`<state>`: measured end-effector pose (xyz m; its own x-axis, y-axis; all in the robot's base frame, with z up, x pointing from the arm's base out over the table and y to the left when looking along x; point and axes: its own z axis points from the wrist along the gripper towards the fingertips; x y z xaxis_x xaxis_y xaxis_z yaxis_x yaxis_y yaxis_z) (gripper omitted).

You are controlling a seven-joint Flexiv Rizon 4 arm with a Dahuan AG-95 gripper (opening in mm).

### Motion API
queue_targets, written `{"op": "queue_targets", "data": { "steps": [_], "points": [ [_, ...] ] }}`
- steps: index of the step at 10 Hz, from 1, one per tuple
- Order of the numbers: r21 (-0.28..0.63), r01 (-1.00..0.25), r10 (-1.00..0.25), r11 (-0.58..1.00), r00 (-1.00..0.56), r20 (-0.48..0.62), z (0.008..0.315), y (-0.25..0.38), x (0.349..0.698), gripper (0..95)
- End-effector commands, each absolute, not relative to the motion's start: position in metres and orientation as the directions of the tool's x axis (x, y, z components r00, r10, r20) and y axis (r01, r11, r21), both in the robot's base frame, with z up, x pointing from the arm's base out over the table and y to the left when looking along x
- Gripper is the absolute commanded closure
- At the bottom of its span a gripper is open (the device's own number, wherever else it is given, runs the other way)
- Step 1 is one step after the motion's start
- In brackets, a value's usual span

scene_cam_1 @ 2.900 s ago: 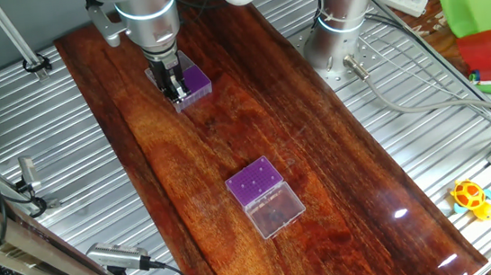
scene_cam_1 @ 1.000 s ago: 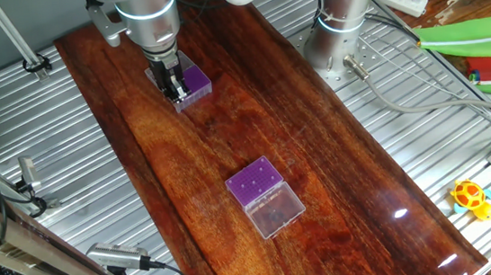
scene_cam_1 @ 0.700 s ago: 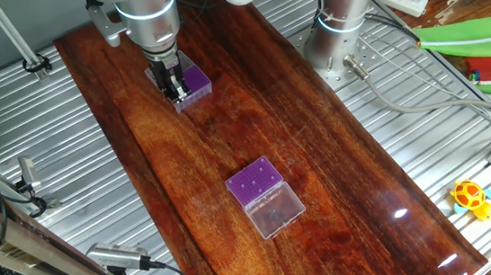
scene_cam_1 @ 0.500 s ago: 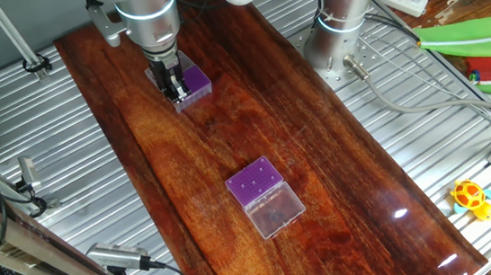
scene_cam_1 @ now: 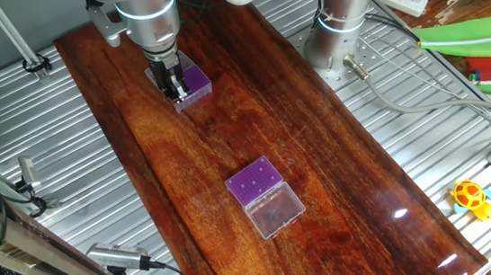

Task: Transfer all small pipette tips from one holder to another

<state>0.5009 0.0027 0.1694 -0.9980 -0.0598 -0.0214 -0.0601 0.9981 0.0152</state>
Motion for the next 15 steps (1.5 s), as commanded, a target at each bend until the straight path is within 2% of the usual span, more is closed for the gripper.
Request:
{"op": "queue_targets", "data": {
  "steps": [1, 7, 11, 15],
  "points": [
    [0.012, -0.144, -0.144, 0.989, -0.989, -0.011, 0.169, 0.003, 0.5, 95.0],
    [0.034, -0.477, -0.478, 0.878, -0.878, 0.028, 0.169, 0.003, 0.5, 95.0],
    [0.049, -0.533, -0.535, 0.844, -0.844, 0.031, 0.167, 0.006, 0.503, 95.0],
    [0.04, -0.482, -0.483, 0.875, -0.875, 0.033, 0.153, 0.065, 0.503, 95.0]
  ]
}}
